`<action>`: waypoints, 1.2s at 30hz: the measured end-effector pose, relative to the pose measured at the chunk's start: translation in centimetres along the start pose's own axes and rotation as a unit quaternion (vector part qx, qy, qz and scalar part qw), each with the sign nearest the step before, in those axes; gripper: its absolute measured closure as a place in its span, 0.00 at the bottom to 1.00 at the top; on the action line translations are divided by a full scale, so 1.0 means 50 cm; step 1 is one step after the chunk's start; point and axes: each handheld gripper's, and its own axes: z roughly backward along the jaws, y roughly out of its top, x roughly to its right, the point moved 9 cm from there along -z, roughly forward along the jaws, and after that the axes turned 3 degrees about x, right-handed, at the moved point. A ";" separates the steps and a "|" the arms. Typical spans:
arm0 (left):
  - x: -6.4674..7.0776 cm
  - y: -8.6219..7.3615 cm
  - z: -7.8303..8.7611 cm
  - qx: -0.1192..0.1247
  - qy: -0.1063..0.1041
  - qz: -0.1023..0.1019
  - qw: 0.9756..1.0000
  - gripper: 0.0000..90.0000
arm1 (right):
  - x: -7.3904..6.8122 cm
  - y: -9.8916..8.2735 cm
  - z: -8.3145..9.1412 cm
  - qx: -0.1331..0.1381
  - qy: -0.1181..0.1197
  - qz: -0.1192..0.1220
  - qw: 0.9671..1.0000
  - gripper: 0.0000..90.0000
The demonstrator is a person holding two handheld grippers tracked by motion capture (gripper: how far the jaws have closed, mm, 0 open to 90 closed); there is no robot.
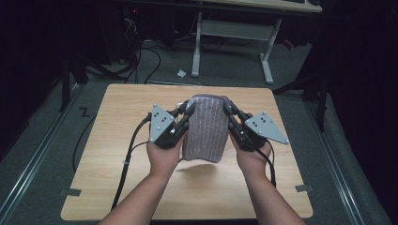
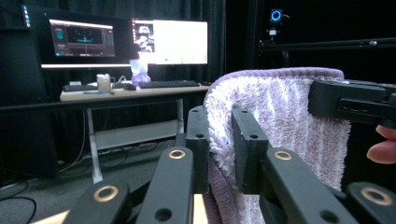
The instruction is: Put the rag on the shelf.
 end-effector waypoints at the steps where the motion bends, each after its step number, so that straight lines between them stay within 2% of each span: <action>1: -0.002 0.003 -0.002 -0.001 0.000 -0.006 1.000 0.87 | 0.001 0.004 -0.001 0.002 -0.001 0.001 1.000 0.92; 3: -0.006 0.010 -0.009 -0.001 -0.005 -0.011 1.000 0.87 | 0.003 0.011 -0.006 0.004 -0.001 0.002 1.000 0.92; 4: -0.008 0.014 -0.016 0.000 -0.017 -0.008 1.000 0.87 | 0.006 0.014 -0.009 0.004 0.000 0.000 1.000 0.92; 6: -0.021 0.016 -0.025 -0.007 -0.014 -0.005 1.000 0.87 | 0.013 0.021 -0.020 0.003 0.005 -0.015 1.000 0.92; 10: -0.042 0.019 -0.048 -0.015 -0.025 0.012 1.000 0.87 | 0.026 0.027 -0.046 -0.005 0.000 -0.012 1.000 0.92; 11: -0.049 0.018 -0.058 -0.020 -0.026 0.009 0.999 0.87 | 0.036 0.026 -0.064 -0.004 -0.001 -0.019 1.000 0.92; 13: -0.061 0.015 -0.069 -0.023 -0.020 0.002 1.000 0.87 | 0.038 0.024 -0.071 -0.004 -0.001 -0.022 1.000 0.92; 19: -0.095 0.006 -0.099 -0.028 0.003 -0.003 1.000 0.87 | 0.053 0.007 -0.128 -0.016 -0.002 -0.033 0.999 0.92; 23: -0.115 0.009 -0.114 -0.025 0.003 -0.014 1.000 0.87 | 0.061 0.009 -0.155 -0.015 0.002 -0.046 0.999 0.92; 26: -0.133 0.012 -0.129 -0.024 0.008 -0.016 1.000 0.87 | 0.068 0.008 -0.185 -0.017 0.001 -0.044 0.999 0.92; 30: -0.151 0.009 -0.152 -0.025 0.009 -0.008 1.000 0.87 | 0.076 0.008 -0.203 -0.016 0.002 -0.043 0.999 0.92; 33: -0.162 0.003 -0.176 -0.034 0.013 -0.015 0.999 0.87 | 0.091 0.002 -0.224 -0.023 0.000 -0.045 0.999 0.91; 34: -0.166 0.002 -0.185 -0.037 0.015 -0.015 0.999 0.86 | 0.103 -0.004 -0.238 -0.031 -0.005 -0.041 0.999 0.91; 36: -0.175 0.000 -0.203 -0.046 0.016 -0.010 0.999 0.86 | 0.109 -0.007 -0.244 -0.034 -0.007 -0.040 0.999 0.91</action>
